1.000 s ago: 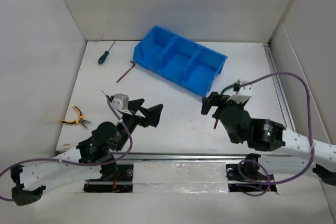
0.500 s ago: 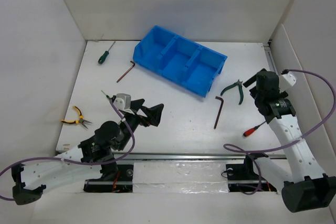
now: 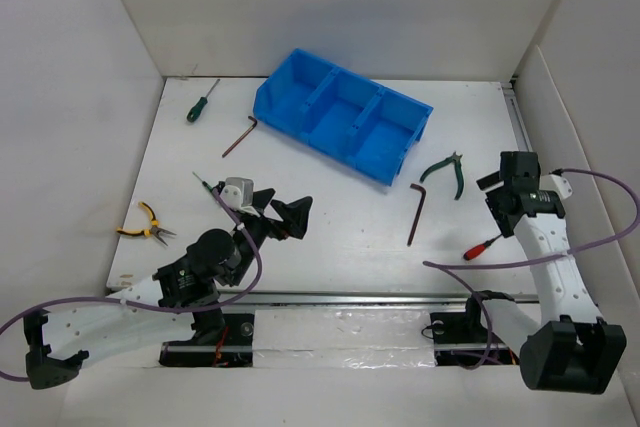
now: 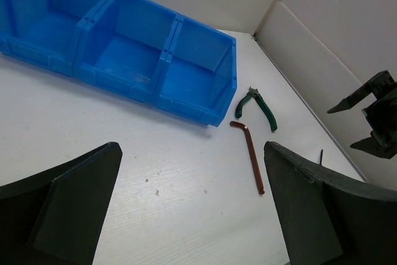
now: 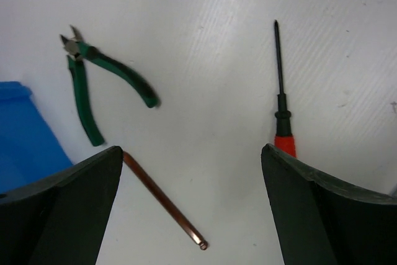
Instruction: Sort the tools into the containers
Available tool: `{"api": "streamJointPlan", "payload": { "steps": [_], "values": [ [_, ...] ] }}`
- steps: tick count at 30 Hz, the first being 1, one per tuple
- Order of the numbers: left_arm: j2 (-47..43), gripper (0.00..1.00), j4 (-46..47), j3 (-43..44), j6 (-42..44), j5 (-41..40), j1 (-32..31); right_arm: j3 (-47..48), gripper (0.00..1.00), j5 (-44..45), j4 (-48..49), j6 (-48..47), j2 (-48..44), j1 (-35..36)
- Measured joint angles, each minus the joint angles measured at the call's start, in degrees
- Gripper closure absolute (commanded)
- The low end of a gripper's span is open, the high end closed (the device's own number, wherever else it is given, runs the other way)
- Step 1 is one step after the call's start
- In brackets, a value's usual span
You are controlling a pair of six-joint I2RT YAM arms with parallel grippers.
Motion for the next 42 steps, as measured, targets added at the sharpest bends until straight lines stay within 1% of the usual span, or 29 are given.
{"api": "streamJointPlan", "payload": {
  "steps": [5,12,22,29,34,35,38,39,40,41,42],
  "values": [
    [0.0,0.01,-0.02,0.0,-0.35,-0.42,0.0,-0.96,0.04,-4.07,-1.46,-2.34,3.74,-6.05],
    [0.0,0.01,-0.13,0.0,-0.42,-1.38,0.0,-3.91,0.05,-9.53,-1.6,-6.08,5.46,-8.81],
    [-1.4,0.01,-0.66,0.0,-0.92,-1.7,0.0,-6.86,0.1,-13.68,1.25,-9.09,16.31,-9.14],
    [-2.1,0.01,-0.96,0.0,-1.03,-2.21,0.0,-7.93,0.16,-14.97,2.56,-9.35,17.97,-9.14],
    [-2.1,0.01,-1.27,0.0,-1.09,-2.51,0.0,-8.7,0.17,-15.3,4.13,-9.03,18.78,-9.14],
    [-2.1,0.01,-1.31,0.0,-1.16,-2.51,0.0,-9.14,0.21,-15.32,4.76,-8.9,19.04,-9.14],
    [-2.23,0.01,-1.4,0.0,-1.22,-2.54,0.0,-10.12,0.23,-15.61,6.03,-8.55,20.74,-9.14],
    [-2.29,0.01,-1.42,0.0,-1.25,-2.58,0.0,-9.86,0.3,-15.63,5.88,-8.55,21.29,-9.11],
    [-2.34,0.01,-1.42,0.0,-1.27,-2.6,0.0,-9.64,0.3,-15.65,5.77,-8.55,21.66,-9.14],
    [-2.34,0.01,-1.42,0.0,-1.27,-2.62,0.0,-9.49,0.44,-15.63,5.62,-8.46,21.94,-9.11],
    [-2.34,0.01,-1.44,0.0,-1.27,-2.62,0.0,-9.4,0.5,-15.63,5.6,-8.63,22.12,-9.14]
  ]
}}
